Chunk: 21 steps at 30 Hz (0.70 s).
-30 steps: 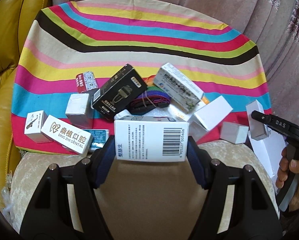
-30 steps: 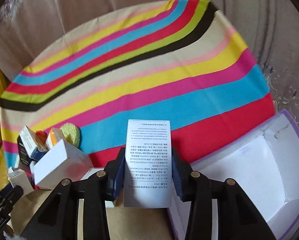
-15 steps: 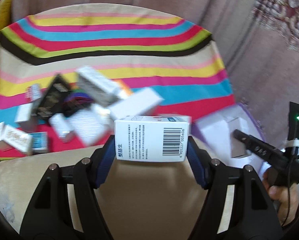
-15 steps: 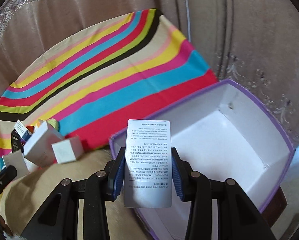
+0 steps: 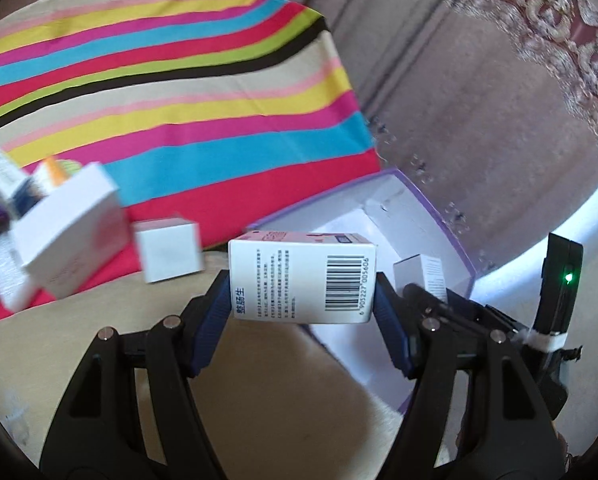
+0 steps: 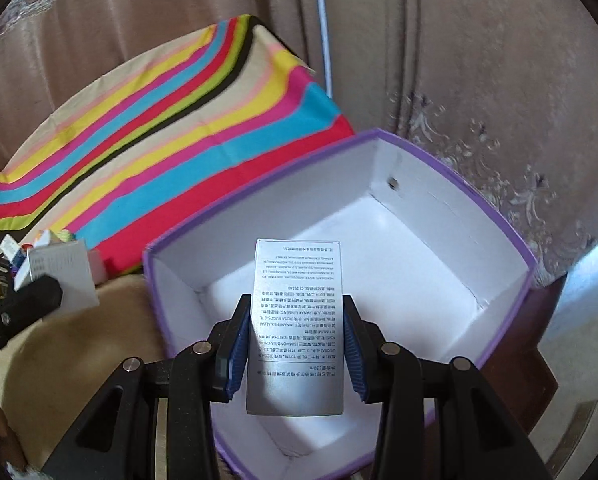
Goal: Organize objects
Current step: 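Carry both boxes into the purple-rimmed storage box and open both grippers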
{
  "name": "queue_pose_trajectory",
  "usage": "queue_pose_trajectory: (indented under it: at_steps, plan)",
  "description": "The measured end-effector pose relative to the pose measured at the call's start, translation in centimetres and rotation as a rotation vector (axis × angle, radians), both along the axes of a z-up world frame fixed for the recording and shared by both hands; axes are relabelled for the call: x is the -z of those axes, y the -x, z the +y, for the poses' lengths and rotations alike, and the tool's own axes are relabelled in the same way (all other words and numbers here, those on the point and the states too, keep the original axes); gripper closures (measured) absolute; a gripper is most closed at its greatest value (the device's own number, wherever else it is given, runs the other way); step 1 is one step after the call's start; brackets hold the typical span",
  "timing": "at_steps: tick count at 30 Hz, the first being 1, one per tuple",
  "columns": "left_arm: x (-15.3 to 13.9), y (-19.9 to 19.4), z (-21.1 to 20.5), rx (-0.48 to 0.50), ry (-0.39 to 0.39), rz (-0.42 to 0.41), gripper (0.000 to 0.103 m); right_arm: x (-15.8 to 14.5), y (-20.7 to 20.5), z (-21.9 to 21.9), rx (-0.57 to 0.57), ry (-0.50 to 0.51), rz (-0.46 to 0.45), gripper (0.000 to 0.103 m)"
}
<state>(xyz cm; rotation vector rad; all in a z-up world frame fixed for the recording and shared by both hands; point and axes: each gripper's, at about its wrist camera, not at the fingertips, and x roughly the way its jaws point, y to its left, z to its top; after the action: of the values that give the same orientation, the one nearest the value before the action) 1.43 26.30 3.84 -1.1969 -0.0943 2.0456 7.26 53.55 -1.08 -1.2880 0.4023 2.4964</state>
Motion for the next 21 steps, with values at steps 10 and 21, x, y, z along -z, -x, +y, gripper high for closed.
queue_pose_trajectory:
  at_steps: [10,21]
  plan:
    - [1.0,-0.5,3.5,0.062,0.012,-0.045,0.024,0.5,-1.6,2.6,0.075,0.014,-0.006,0.058]
    - [1.2,-0.5,0.9,-0.016,-0.02,-0.061,0.024,0.9,-1.2,1.5,0.032,0.097,0.005,0.051]
